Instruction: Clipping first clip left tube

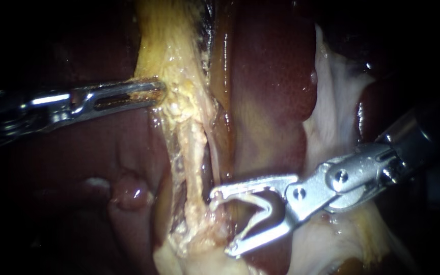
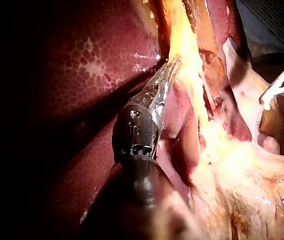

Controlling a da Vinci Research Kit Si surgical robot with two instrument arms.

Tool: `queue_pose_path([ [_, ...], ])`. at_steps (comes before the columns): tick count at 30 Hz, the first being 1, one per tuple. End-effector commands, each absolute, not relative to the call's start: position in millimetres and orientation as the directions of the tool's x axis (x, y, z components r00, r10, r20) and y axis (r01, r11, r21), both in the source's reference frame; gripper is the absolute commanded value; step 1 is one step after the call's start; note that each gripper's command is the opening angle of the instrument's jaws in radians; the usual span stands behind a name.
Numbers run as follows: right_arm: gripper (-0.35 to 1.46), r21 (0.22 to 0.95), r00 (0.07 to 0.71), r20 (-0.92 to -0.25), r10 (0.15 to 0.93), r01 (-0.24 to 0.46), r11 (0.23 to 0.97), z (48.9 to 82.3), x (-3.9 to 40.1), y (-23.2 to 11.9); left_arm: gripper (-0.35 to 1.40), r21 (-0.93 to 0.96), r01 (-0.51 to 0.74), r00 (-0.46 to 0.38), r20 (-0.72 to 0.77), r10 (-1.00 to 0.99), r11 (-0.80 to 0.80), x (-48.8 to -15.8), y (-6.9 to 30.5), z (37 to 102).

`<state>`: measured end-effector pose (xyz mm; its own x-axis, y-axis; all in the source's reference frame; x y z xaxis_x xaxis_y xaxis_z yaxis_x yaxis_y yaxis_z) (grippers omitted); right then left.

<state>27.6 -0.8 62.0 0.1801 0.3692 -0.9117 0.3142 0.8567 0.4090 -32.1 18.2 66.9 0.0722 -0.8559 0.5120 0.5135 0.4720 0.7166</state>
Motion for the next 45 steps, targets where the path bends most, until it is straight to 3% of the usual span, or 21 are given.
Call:
queue_pose_path([
  [1,0.58,0.409,0.18,-0.912,0.369,0.314,0.857,62.0,27.6,-0.8,-0.35,0.716,0.515,0.073,0.511,-0.856,0.471,-32.1,18.2,66.8],
  [8,0.58,0.401,0.179,-0.915,0.361,0.316,0.86,62.5,27.6,-1.0,-0.35,0.722,0.507,0.077,0.507,-0.859,0.471,-30.8,17.9,65.3],
  [13,0.58,0.468,0.2,-0.883,0.425,0.292,0.834,64.0,28.4,-1.9,-0.35,0.722,0.516,0.076,0.497,-0.864,0.461,-28.6,18.6,62.2],
  [22,0.58,0.528,0.306,-0.838,0.452,0.24,0.815,70.9,32.0,-4.0,-0.35,0.726,0.519,0.046,0.502,-0.863,0.45,-26.3,18.9,57.7],
  [31,0.58,0.509,0.393,-0.82,0.416,0.167,0.844,77.1,34.1,-3.8,-0.35,0.722,0.522,0.044,0.507,-0.861,0.453,-26.7,18.5,57.0],
  [45,0.57,0.508,0.398,-0.811,0.429,0.116,0.854,78.1,35.2,-1.8,-0.35,0.722,0.525,0.043,0.508,-0.861,0.452,-26.8,18.2,56.7],
])
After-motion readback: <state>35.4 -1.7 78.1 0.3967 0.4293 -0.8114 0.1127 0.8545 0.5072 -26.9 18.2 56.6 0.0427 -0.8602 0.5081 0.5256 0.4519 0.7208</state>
